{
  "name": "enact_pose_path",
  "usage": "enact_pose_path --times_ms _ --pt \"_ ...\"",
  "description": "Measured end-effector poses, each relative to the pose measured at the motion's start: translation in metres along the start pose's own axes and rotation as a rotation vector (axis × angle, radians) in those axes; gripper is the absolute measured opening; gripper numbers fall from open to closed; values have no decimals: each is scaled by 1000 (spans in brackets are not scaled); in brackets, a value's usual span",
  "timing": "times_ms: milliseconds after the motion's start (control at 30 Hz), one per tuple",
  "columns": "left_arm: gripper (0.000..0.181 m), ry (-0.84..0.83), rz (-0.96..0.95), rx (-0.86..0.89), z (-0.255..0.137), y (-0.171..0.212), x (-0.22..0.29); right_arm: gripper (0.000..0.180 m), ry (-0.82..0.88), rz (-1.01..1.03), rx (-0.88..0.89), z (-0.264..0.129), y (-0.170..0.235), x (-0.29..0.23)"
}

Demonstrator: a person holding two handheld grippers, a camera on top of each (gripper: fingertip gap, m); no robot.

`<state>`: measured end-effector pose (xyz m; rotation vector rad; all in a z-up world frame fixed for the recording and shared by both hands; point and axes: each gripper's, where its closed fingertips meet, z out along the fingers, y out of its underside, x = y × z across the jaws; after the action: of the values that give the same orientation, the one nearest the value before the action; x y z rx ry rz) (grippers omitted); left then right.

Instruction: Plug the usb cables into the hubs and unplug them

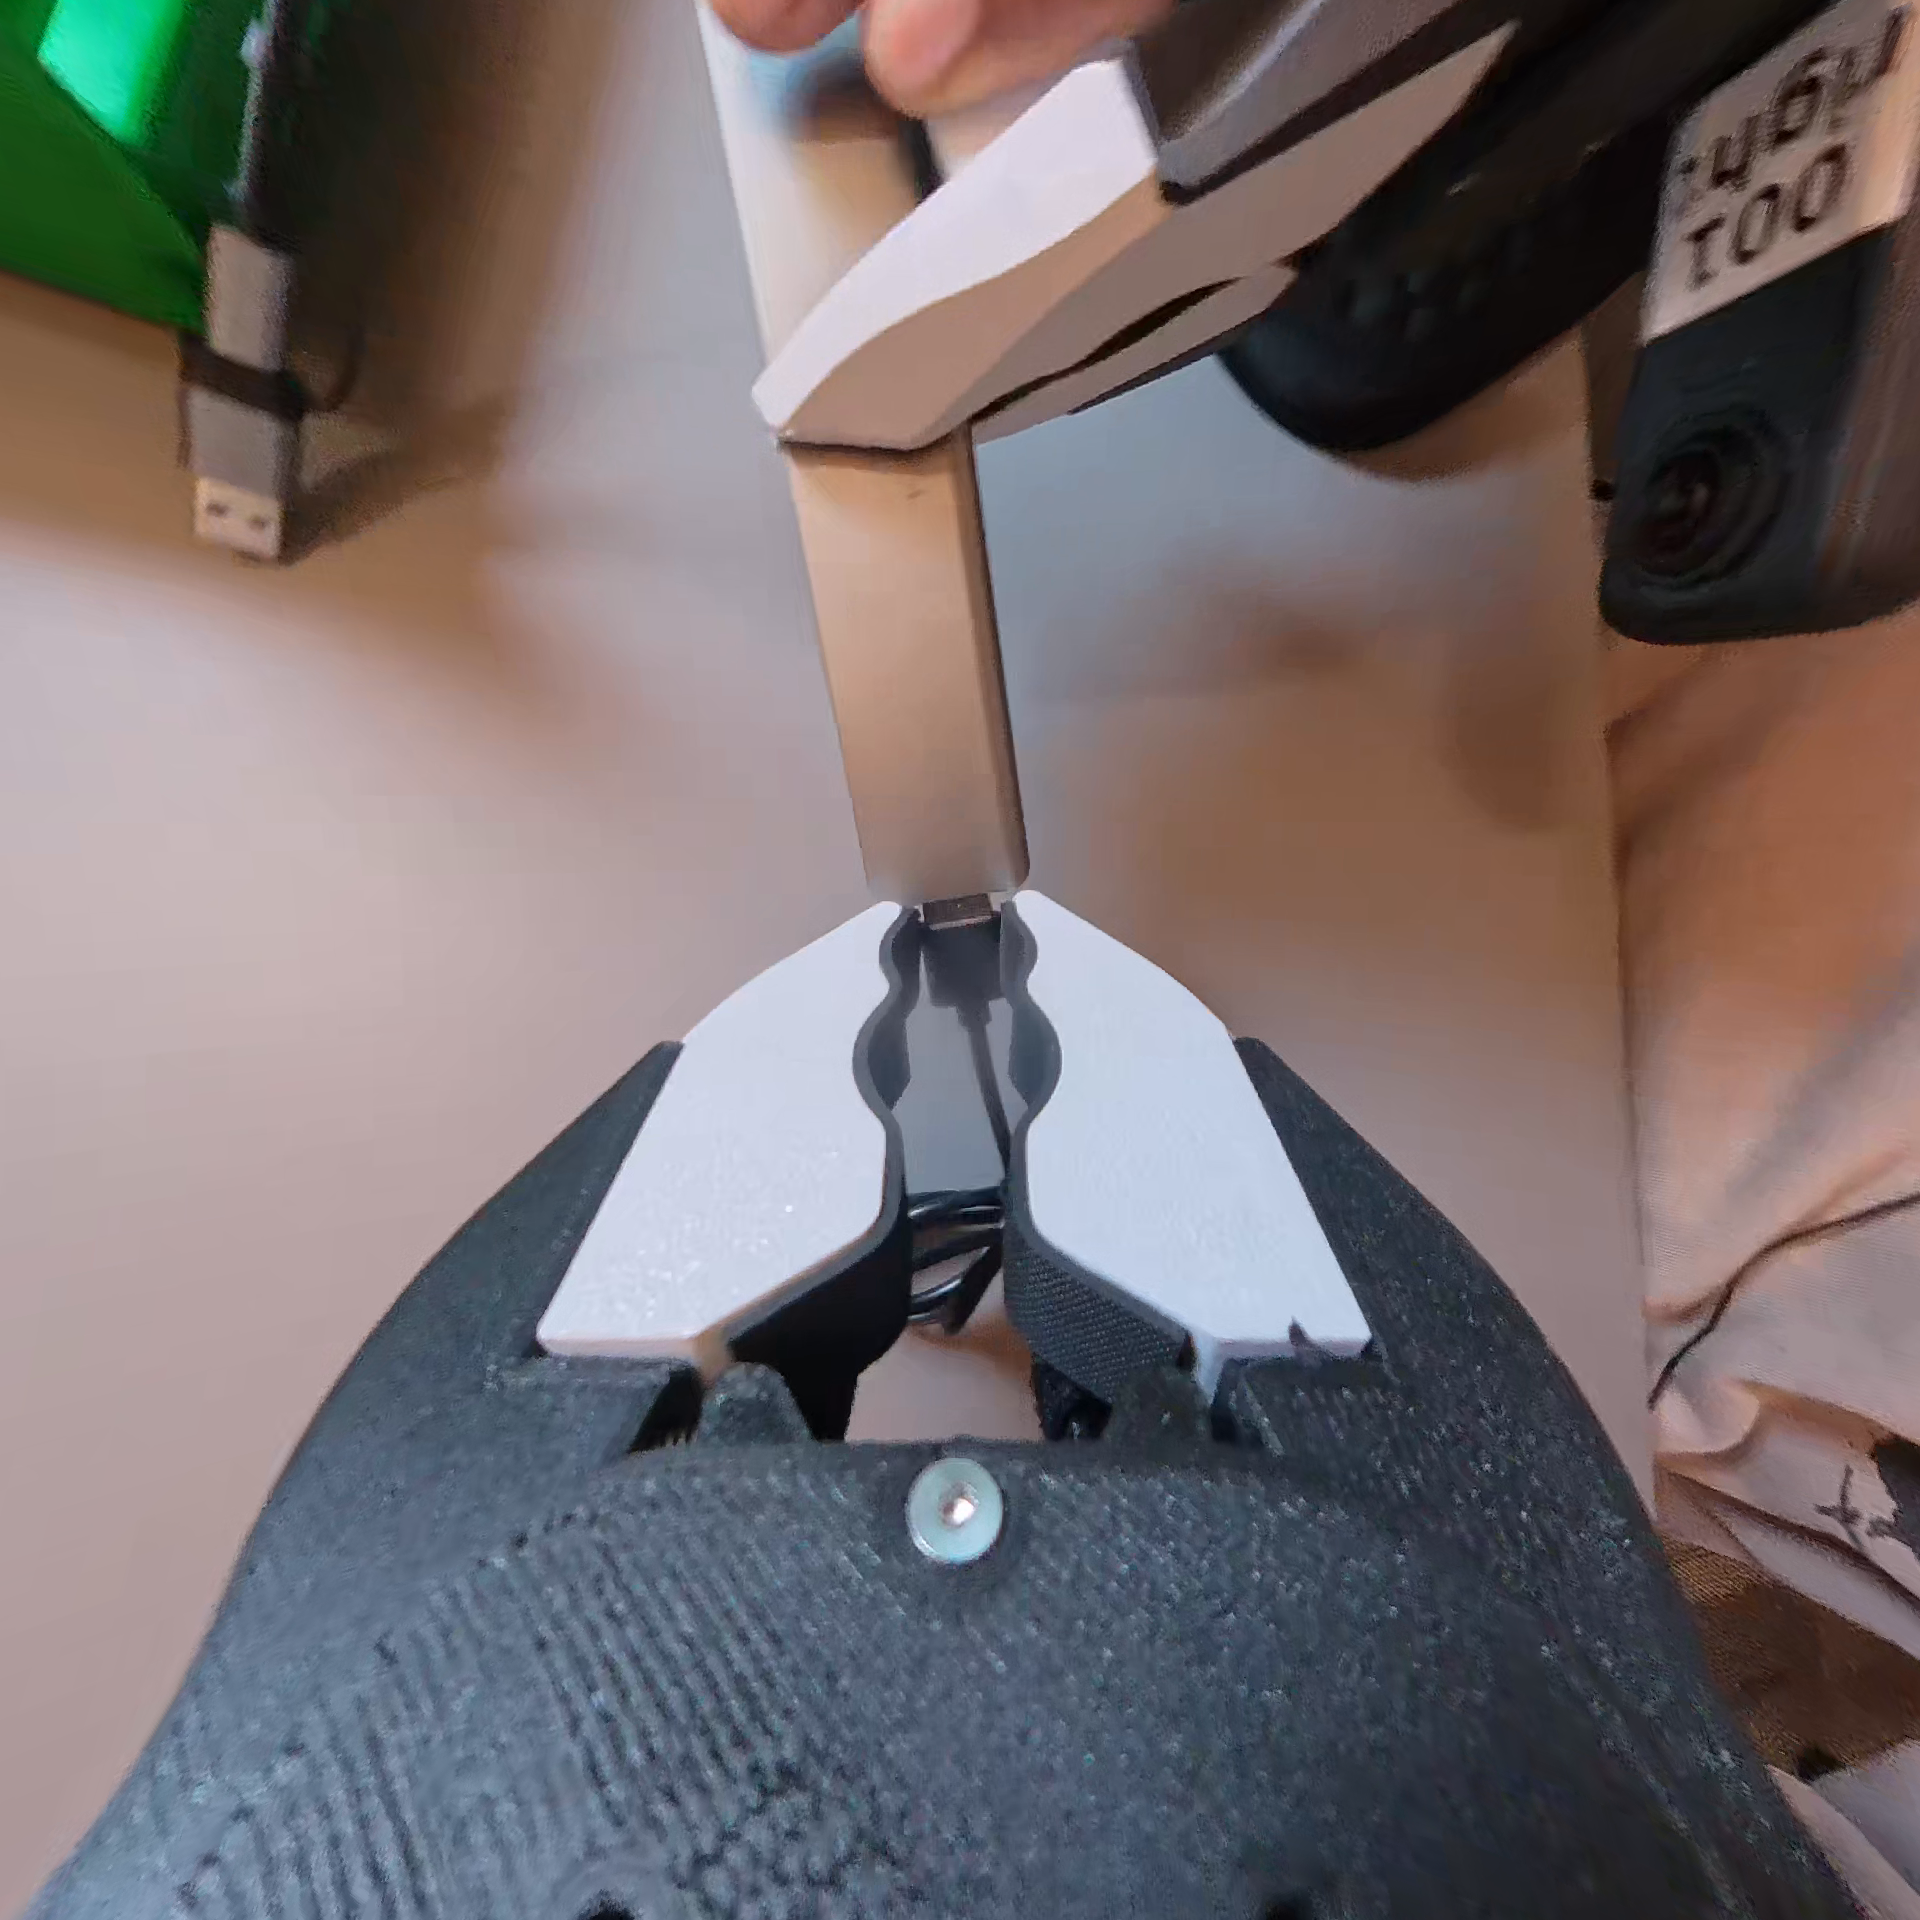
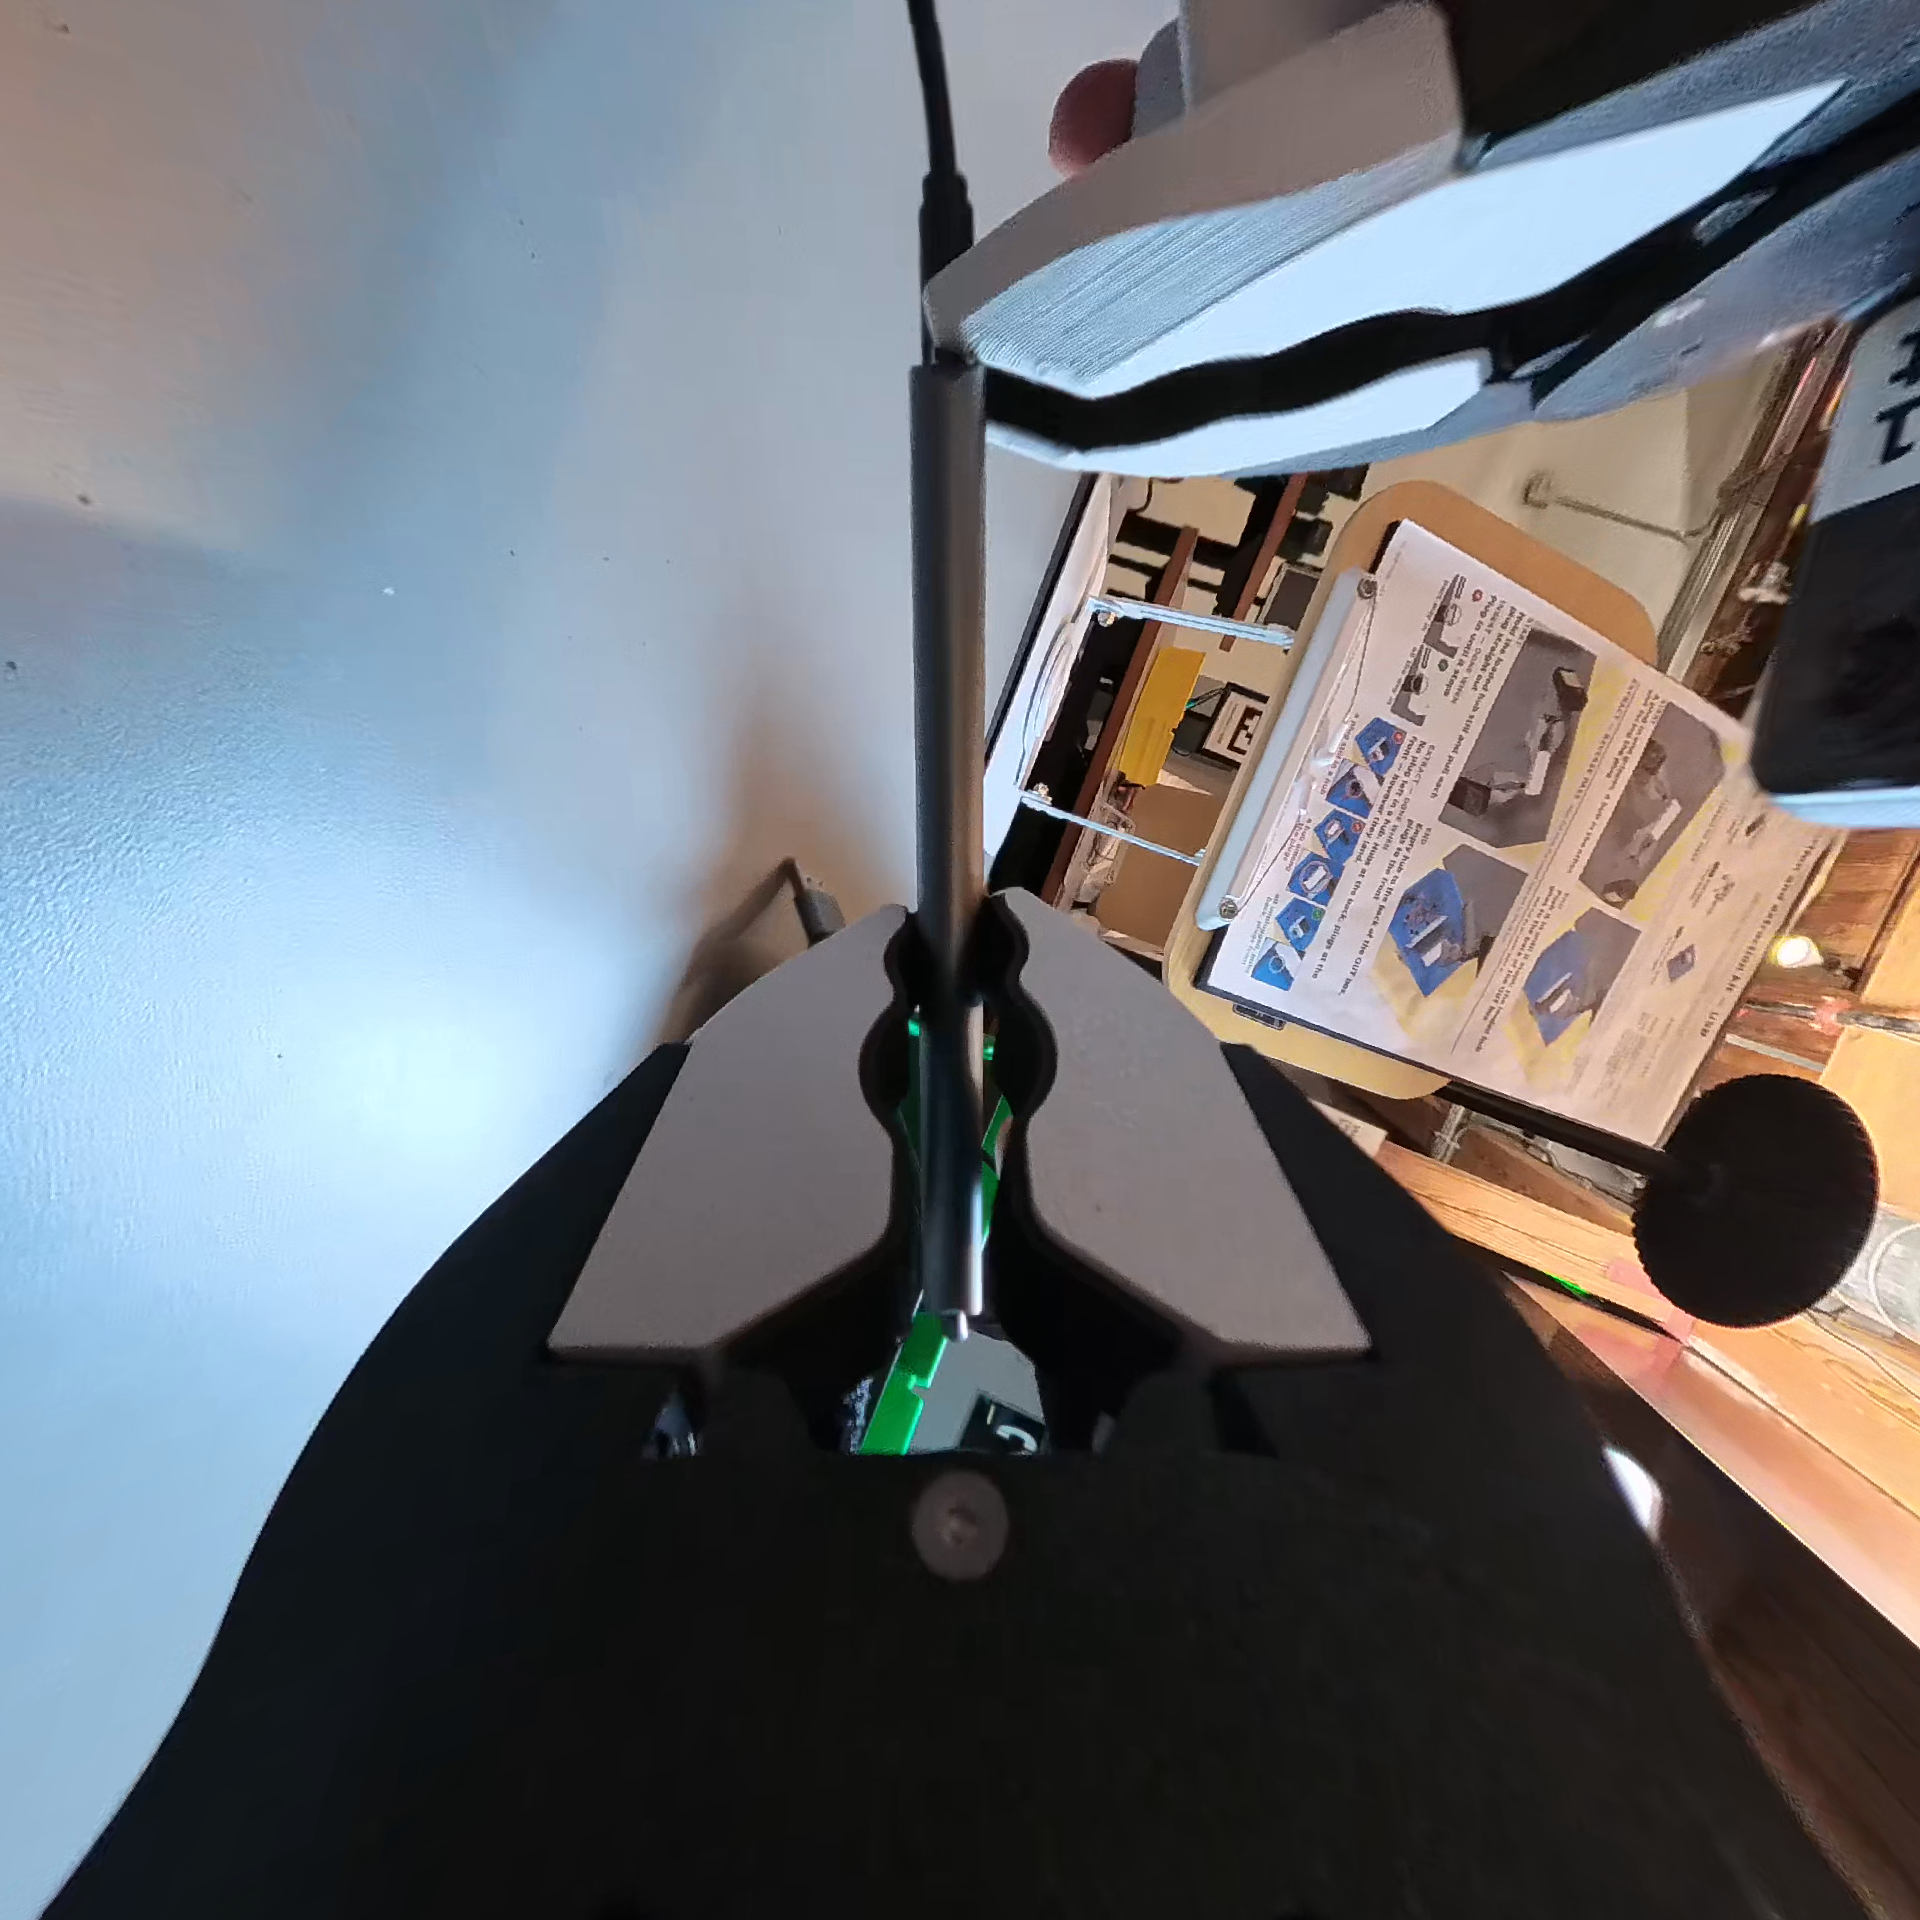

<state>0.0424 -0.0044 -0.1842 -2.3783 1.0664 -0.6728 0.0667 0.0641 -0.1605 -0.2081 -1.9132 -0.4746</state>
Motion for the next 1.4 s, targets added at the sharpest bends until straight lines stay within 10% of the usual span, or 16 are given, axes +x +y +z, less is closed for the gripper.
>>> enact_pose_path --times_ms 400,633,1000,1400 --pt "41 -133 113 339 -70 -36 21 11 -21 399 22 -34 31 10" --pt "38 -439 76 813 -151 -36 4 11 54 912 64 -75 91 72" --pt "39 -481 -4 747 -121 9 -14 11 270 916 -67 -29 243 203" --pt "40 -607 -40 711 -137 30 -37 13 -347 838 -468 103 288 -5"
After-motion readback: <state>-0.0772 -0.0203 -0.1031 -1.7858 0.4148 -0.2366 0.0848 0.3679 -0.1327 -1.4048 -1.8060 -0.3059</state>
